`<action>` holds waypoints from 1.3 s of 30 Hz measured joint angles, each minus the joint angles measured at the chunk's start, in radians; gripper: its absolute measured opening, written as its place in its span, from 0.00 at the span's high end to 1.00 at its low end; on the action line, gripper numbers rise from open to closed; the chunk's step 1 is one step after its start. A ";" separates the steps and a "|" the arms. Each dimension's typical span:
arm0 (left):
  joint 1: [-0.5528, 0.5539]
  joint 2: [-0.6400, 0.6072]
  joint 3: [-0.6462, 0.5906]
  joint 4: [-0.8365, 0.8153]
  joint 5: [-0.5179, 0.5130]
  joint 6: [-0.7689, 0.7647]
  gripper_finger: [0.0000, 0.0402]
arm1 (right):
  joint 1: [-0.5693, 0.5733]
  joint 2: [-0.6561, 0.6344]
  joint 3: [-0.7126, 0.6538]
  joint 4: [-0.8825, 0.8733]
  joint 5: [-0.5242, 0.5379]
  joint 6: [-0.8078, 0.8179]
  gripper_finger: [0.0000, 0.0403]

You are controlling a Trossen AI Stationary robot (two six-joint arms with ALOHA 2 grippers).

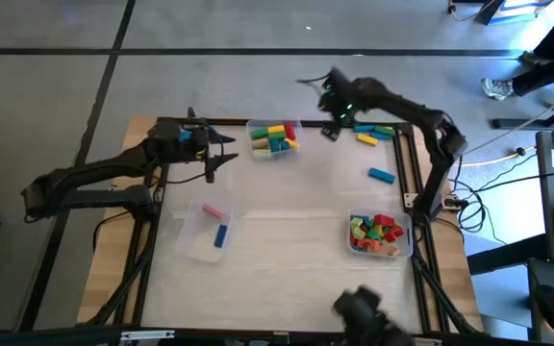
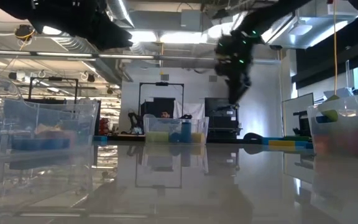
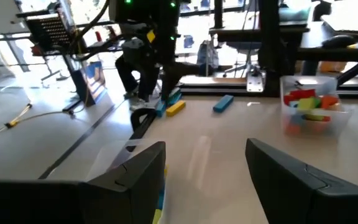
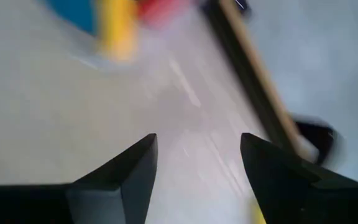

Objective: Sort blocks by size
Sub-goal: Put the green rectangular block into the bottom left transparent bin

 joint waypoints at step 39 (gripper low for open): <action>-0.001 0.227 0.000 0.042 -0.010 -0.045 0.46 | -0.382 0.116 -0.239 0.013 0.306 -0.011 0.42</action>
